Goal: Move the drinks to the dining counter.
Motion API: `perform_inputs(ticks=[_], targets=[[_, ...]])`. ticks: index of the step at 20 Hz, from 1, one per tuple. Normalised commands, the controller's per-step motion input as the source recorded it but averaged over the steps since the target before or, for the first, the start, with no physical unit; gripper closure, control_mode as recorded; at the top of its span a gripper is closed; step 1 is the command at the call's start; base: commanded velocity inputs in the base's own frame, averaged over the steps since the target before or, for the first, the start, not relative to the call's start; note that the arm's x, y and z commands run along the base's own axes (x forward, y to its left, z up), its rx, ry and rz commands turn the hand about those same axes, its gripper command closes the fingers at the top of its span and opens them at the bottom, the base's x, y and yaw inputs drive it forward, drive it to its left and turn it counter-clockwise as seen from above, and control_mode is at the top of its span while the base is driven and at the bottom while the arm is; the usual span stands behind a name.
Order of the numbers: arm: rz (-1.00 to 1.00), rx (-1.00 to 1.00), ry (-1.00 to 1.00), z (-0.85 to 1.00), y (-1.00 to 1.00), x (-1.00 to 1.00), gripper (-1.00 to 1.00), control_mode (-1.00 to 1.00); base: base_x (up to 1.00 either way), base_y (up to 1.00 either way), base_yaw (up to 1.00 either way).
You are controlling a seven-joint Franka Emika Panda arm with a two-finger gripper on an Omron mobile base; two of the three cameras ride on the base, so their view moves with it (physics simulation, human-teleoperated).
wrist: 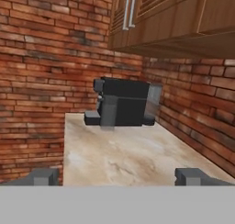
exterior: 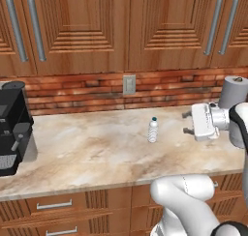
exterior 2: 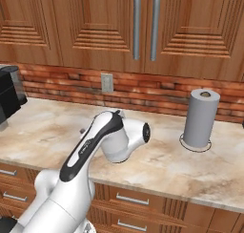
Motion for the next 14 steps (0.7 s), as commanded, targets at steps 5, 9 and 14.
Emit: perform_inputs(ticks=[5,9,14], targets=[[0.0,0.0,0.0,-0.22,0.0,0.14,-1.0,-1.0,0.0,0.0,0.0],[0.0,0.0,0.0,-0.21,0.0,0.19,-1.0,-1.0,0.0,0.0,0.0],[0.0,0.0,0.0,-0.2,0.0,0.17,-1.0,-1.0,0.0,0.0,0.0]])
